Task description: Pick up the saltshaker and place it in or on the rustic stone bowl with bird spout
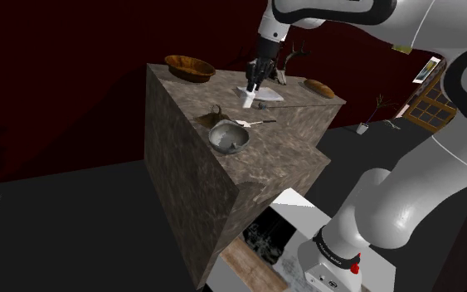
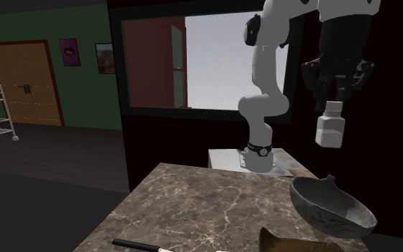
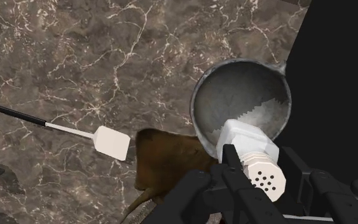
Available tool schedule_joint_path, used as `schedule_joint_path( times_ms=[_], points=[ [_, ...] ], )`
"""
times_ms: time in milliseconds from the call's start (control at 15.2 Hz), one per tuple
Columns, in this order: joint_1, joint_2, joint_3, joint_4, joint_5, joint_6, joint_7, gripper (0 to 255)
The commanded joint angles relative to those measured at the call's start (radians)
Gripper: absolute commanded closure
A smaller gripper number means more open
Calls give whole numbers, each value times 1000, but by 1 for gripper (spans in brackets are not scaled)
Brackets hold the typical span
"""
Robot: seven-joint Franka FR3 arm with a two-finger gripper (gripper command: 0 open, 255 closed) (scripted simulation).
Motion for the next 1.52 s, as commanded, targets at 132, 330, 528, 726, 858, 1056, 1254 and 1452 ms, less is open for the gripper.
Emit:
schedule_joint_path(
  times_ms=[132, 330, 528, 726, 858, 1056, 1254, 1452],
  points=[
    [23, 15, 30, 0, 8, 13, 53, 255],
    [22, 14, 30, -42, 8, 54, 53, 255],
    [22, 14, 29, -81, 8, 94, 53, 255],
    [22, 17, 28, -119, 8, 134, 53, 255],
    [21, 20, 27, -143, 8, 161, 52, 255],
    [21, 26, 26, -177, 9, 201, 52, 255],
    [20, 34, 25, -209, 10, 241, 50, 255],
    [20, 41, 24, -232, 11, 270, 49, 255]
  ],
)
